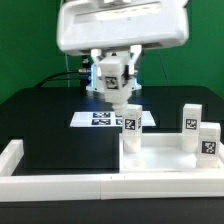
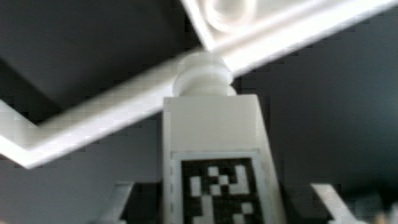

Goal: Assemble square table

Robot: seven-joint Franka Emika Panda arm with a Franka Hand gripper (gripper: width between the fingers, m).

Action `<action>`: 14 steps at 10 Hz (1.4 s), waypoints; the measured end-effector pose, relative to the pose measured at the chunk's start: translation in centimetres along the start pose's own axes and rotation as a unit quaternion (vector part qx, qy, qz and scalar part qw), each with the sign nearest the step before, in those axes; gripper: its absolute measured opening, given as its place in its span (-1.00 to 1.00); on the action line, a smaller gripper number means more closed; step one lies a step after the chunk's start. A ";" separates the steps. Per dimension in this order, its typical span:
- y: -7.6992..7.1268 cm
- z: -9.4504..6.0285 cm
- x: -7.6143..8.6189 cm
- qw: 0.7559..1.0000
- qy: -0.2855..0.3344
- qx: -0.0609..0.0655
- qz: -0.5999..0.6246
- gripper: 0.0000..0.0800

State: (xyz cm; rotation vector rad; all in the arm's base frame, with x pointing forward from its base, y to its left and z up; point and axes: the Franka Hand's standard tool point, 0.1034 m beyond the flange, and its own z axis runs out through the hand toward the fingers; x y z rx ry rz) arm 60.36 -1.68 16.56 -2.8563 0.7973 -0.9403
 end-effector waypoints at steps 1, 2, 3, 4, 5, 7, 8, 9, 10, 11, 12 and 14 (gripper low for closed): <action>0.3 0.3 -0.7 1.000 0.017 -0.001 -0.004 -0.28; 0.2 0.4 -0.9 1.000 0.015 -0.002 -0.006 -0.28; 0.3 0.4 -0.9 1.000 0.016 -0.002 -0.008 -0.28; 0.3 0.4 -0.9 1.000 0.016 -0.003 -0.008 -0.28; 0.4 0.6 -1.2 1.000 0.014 -0.005 -0.009 -0.28; -0.6 2.8 -3.5 1.000 -0.005 -0.019 -0.017 -0.28; -0.9 3.7 -3.5 0.999 -0.007 -0.024 -0.025 -0.28; -0.8 4.4 -3.6 0.999 -0.008 -0.028 -0.028 -0.28; -1.0 4.7 -3.9 0.999 -0.009 -0.029 -0.032 -0.28; -1.3 4.8 -3.9 0.999 -0.009 -0.027 -0.034 -0.28; -1.2 4.9 -3.6 0.999 -0.008 -0.028 -0.034 -0.28; -1.3 5.5 -3.7 0.999 -0.006 -0.030 -0.038 -0.28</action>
Offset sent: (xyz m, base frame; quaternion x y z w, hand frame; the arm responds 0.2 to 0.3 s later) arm 0.0000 0.0000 0.0000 0.0000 0.0000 0.0000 1.0000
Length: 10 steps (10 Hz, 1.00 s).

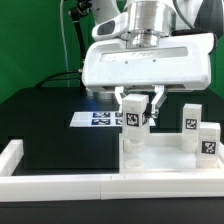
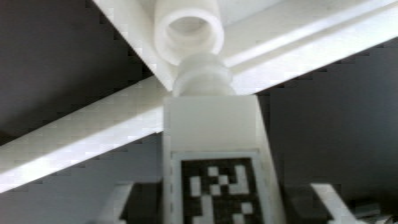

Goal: Assemble square table

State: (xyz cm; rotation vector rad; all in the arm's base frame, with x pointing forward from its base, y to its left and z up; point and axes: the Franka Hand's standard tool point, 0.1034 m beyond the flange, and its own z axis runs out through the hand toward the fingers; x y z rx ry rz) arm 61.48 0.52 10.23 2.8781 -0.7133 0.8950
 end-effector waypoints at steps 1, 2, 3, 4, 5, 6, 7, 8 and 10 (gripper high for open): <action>0.2 0.5 -0.2 1.000 0.002 -0.004 -0.003 -0.28; 0.4 0.8 -0.6 1.000 -0.001 -0.007 -0.006 -0.28; 0.2 1.0 -1.1 1.000 -0.004 -0.007 -0.009 -0.28; 0.3 1.2 -1.3 1.000 -0.006 -0.009 -0.011 -0.28; 0.2 1.3 -1.3 1.000 -0.004 -0.009 -0.012 -0.28; 0.1 1.5 -1.4 1.000 -0.001 -0.008 -0.014 -0.28; 0.0 1.6 -1.5 1.000 -0.003 -0.008 -0.015 -0.28; 0.1 1.6 -1.5 1.000 -0.002 -0.009 -0.016 -0.28; 0.4 2.0 -1.8 1.000 -0.004 -0.013 -0.018 -0.28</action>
Offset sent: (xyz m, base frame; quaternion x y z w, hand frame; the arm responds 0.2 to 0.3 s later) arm 0.0035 0.0004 -0.0100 0.0001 0.0128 0.0029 0.9999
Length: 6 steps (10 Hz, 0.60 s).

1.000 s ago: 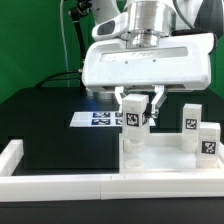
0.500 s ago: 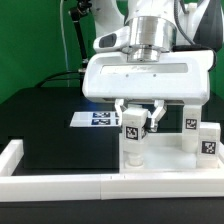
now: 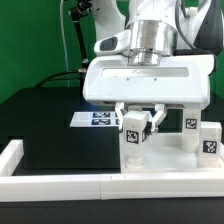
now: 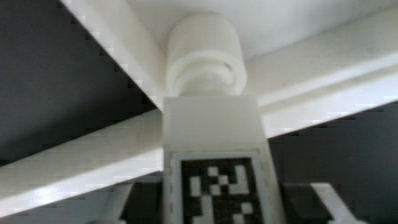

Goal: Assemble square table

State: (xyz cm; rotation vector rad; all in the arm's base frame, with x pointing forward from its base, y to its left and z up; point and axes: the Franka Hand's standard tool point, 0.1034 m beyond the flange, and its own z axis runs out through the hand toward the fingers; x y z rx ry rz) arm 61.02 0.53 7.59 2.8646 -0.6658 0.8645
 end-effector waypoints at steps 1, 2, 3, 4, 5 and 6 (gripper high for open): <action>0.0 0.1 -0.1 1.000 0.000 -0.001 -0.001 -0.28; 0.0 0.1 -0.1 1.000 0.000 -0.001 -0.001 -0.28; 0.1 0.1 -0.1 1.000 0.000 -0.001 -0.001 -0.26; 0.1 0.1 -0.1 1.000 0.000 -0.001 -0.001 -0.26; 0.1 0.1 -0.1 1.000 0.000 -0.001 -0.001 0.19; 0.1 0.1 -0.1 1.000 0.000 -0.001 -0.001 0.19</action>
Offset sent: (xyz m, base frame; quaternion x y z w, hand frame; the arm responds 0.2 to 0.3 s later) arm 0.0000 0.0000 0.0000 0.0000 0.0000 0.0000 1.0000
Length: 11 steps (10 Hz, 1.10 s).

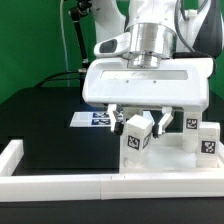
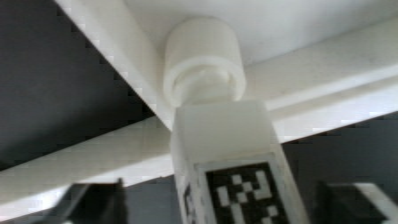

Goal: Assemble square table

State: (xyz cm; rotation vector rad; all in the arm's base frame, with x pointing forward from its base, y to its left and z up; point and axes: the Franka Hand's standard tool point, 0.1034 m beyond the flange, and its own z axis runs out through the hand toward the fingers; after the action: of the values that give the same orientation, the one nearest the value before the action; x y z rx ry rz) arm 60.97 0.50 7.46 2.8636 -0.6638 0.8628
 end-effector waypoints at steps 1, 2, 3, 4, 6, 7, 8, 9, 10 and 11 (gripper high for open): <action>0.0 0.0 0.0 1.000 0.000 0.000 0.000 0.53; 0.0 0.0 0.0 1.000 0.000 0.000 0.000 0.59; 0.0 0.0 0.0 1.000 0.000 0.000 0.000 0.62; 0.0 0.0 0.0 1.000 0.000 0.000 0.000 0.62; 0.0 0.0 0.0 1.000 0.000 0.000 0.000 0.62; 0.0 0.0 0.0 1.000 0.000 0.000 0.000 0.62; 0.0 0.0 0.0 1.000 0.000 0.000 0.000 0.62; -0.1 0.0 0.1 1.000 0.000 0.001 0.000 0.62; -0.4 -0.4 0.6 1.000 -0.025 0.003 0.005 0.62; -0.8 -1.2 2.1 0.999 -0.037 0.011 0.010 0.62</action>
Offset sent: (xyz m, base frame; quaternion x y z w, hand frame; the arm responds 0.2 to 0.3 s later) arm 0.0000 0.0000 0.0000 0.0000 0.0000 0.0000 1.0000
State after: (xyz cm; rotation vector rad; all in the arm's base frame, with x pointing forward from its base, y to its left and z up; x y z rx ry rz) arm 62.28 0.66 9.64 2.9257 -0.6951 0.7740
